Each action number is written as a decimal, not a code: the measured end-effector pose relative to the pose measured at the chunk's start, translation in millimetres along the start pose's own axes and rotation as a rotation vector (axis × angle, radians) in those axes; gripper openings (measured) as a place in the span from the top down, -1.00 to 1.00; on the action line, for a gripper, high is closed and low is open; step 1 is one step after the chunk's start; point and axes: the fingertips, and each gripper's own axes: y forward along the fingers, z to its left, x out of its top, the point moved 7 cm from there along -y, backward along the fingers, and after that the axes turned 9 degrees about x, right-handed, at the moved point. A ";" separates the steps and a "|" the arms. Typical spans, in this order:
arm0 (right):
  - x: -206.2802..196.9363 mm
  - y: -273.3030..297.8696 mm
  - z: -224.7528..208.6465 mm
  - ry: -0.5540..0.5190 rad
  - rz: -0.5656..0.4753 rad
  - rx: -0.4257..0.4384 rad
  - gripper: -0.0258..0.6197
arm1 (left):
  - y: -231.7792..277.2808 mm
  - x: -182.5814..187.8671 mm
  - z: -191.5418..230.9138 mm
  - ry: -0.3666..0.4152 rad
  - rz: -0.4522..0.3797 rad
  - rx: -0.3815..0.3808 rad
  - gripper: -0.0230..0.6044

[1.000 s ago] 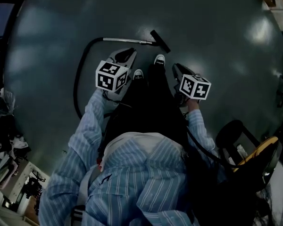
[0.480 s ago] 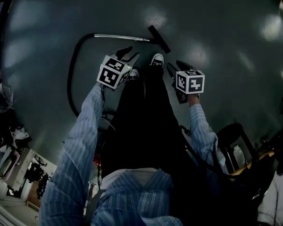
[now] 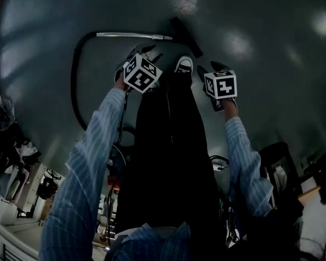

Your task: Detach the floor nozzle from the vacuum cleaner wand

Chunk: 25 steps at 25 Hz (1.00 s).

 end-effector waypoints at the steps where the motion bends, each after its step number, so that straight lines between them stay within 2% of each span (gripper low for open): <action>1: -3.8 12.1 -8.8 0.002 0.011 -0.006 0.25 | 16.4 -3.7 -0.5 0.036 0.015 0.000 0.50; 5: -19.2 58.6 -43.1 -0.015 0.053 -0.018 0.23 | 77.6 -18.2 -6.0 0.174 0.068 -0.023 0.49; 9: -26.1 110.0 -74.3 -0.060 0.065 -0.034 0.21 | 146.4 -47.6 -4.0 0.255 0.129 -0.067 0.46; 13: -31.2 152.0 -93.7 -0.101 0.070 -0.040 0.18 | 208.4 -78.0 1.3 0.348 0.192 -0.052 0.33; 17: -32.0 189.2 -106.1 -0.158 0.072 -0.074 0.17 | 254.6 -93.7 5.7 0.439 0.207 -0.027 0.29; 22: -42.6 229.5 -123.7 -0.174 0.085 -0.081 0.17 | 299.8 -96.4 -5.0 0.519 0.191 -0.018 0.28; 25: -43.4 240.0 -122.4 -0.168 0.078 -0.127 0.17 | 310.4 -102.2 -6.0 0.570 0.210 -0.019 0.28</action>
